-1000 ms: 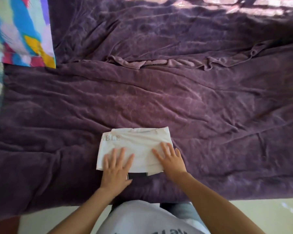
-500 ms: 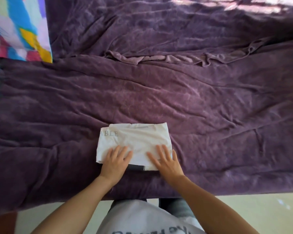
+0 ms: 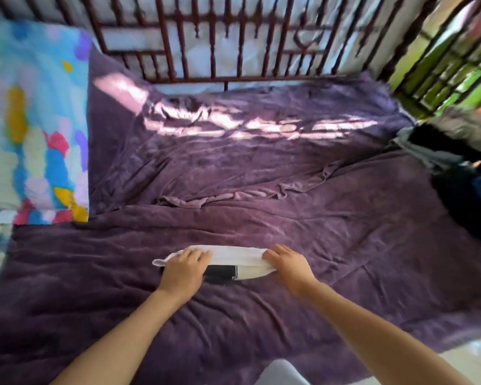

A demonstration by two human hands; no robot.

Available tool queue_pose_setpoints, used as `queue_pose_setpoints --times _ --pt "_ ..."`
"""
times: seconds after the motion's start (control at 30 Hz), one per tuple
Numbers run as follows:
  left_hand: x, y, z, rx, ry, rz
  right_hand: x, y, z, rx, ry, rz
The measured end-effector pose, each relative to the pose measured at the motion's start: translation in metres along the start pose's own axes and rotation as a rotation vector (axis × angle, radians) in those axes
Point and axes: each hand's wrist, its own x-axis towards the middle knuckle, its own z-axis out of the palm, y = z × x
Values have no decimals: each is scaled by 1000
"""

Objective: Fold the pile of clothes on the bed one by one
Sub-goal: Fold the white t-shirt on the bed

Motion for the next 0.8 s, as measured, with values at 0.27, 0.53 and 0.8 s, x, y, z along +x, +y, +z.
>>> queue_pose_setpoints --times 0.27,0.53,0.8 --pt "102 29 -102 -172 241 365 -41 20 -152 172 310 316" --pt "158 108 -148 -175 315 584 -134 49 -216 156 519 319" --pt "196 237 -155 -187 403 730 -252 102 -256 65 535 465"
